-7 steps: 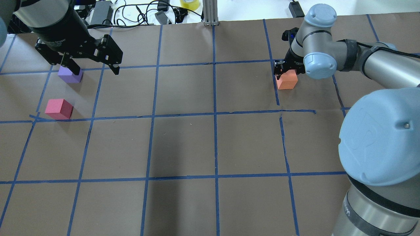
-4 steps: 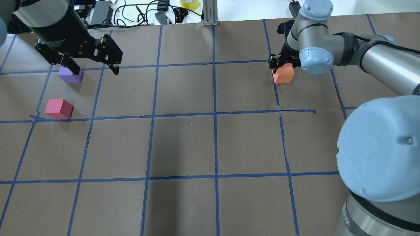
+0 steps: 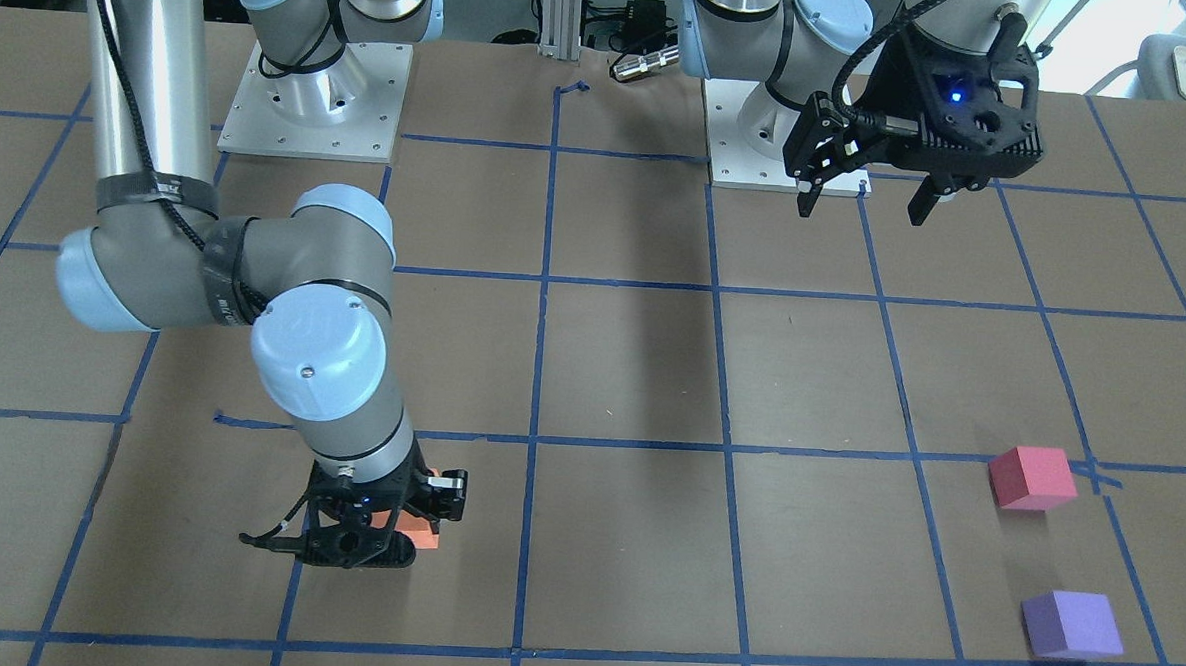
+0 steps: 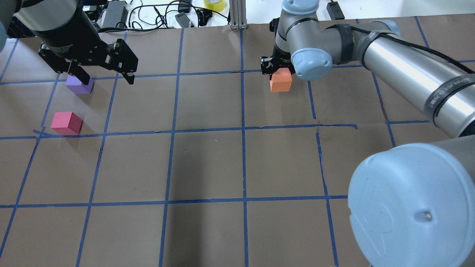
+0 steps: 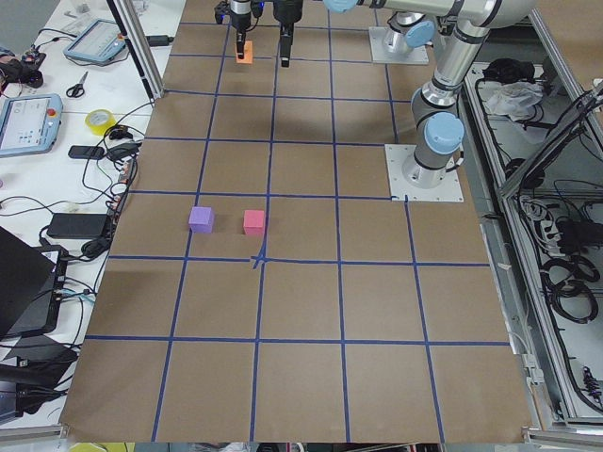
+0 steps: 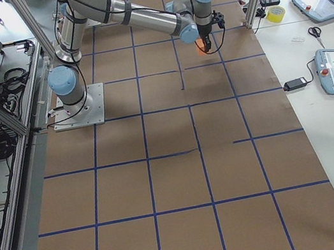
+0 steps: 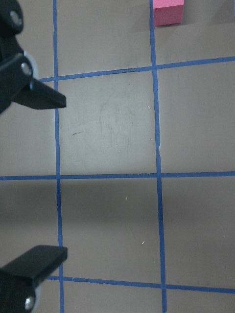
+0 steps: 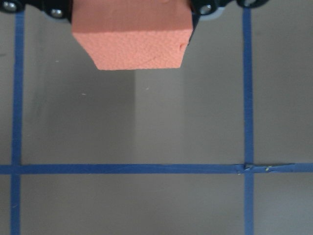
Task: Arrange blocks in a line
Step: 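Carry the orange cube with the right gripper toward the table center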
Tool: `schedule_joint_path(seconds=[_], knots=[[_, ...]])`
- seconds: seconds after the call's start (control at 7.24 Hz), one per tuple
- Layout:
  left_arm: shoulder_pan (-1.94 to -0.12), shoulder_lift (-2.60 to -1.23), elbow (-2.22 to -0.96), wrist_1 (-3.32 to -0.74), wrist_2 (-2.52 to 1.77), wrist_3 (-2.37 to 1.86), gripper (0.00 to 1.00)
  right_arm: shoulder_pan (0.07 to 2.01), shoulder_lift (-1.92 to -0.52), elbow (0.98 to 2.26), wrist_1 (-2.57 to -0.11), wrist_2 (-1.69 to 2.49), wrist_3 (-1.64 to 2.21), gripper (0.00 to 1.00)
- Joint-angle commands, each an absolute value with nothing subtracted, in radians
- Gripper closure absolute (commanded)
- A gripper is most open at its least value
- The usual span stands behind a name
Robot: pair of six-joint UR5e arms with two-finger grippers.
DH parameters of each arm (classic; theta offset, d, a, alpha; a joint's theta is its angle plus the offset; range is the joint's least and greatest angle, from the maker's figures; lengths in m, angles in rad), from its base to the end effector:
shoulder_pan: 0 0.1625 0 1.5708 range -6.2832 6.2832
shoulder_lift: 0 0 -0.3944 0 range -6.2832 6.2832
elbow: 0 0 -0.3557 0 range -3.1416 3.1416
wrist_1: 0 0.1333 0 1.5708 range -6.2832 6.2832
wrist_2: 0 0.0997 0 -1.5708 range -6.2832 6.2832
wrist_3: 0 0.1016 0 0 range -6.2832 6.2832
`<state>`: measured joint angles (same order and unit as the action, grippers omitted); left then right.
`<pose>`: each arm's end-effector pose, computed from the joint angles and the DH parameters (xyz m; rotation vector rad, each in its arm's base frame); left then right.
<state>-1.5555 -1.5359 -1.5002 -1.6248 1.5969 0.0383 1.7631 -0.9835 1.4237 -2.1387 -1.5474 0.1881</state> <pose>-0.1238 -0.4467 0.4978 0.0348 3.1129 -0.0790 0.2578 -0.6142 0.2512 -0.0088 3.0889 -0.1871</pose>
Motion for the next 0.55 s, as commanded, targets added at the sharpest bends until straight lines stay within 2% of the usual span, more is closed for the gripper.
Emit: schedule_joint_path(seconds=[0.0,0.41], knots=[[-1.554,-1.536,-1.500,-1.626,1.597,0.038,0.00,1.868,-0.886,1.327,-2.138,-1.549,0.270,1.00],[-1.554,-1.536,-1.500,-1.626,1.597,0.038,0.00,1.931,-0.813,1.279,-2.135,-1.578,0.308,0.98]])
